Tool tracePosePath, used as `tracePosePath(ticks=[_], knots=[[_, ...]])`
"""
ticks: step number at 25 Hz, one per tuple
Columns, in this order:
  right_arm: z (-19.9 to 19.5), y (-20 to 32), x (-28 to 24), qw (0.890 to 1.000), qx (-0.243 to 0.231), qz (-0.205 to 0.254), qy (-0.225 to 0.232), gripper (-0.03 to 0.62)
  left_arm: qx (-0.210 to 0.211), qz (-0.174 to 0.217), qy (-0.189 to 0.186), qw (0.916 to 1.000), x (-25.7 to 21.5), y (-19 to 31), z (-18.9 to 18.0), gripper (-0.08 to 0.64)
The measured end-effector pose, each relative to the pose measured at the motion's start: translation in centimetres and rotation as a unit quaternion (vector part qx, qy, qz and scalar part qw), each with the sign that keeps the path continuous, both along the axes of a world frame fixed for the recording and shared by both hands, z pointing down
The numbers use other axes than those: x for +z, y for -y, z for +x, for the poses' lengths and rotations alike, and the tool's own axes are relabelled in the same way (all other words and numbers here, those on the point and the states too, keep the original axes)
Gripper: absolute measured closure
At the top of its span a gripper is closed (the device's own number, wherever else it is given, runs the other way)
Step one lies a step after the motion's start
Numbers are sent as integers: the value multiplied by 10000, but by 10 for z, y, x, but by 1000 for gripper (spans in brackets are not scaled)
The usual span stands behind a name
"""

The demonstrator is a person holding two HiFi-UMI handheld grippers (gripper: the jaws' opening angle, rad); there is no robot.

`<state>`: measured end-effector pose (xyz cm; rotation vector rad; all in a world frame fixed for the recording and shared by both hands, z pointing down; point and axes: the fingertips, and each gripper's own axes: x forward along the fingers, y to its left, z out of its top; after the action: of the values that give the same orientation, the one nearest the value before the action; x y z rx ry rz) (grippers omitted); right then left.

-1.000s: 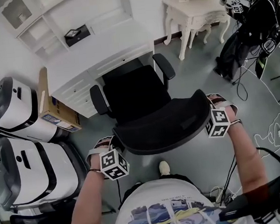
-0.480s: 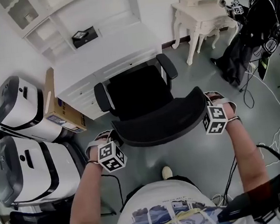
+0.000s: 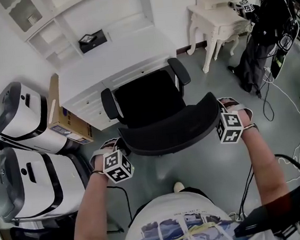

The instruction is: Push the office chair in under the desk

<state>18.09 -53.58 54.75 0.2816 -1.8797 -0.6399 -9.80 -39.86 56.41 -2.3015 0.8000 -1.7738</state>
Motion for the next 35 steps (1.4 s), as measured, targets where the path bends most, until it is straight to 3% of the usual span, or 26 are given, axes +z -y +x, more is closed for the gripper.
tracePosePath(ticks=[23, 27, 31, 35], knots=[[-7, 18, 1, 9998, 120, -115, 138, 337, -17, 27, -158, 9999, -2, 16, -6, 436], [-7, 17, 0, 9993, 282, 0, 231, 322, -73, 96, -246, 9996, -2, 16, -6, 419], [1, 18, -10, 9965, 661, 210, 468, 307, -209, 309, -302, 9988, -10, 20, -12, 327], [11, 10, -25, 9908, 1009, 394, 814, 308, -182, 480, -449, 9977, -21, 15, -15, 319]])
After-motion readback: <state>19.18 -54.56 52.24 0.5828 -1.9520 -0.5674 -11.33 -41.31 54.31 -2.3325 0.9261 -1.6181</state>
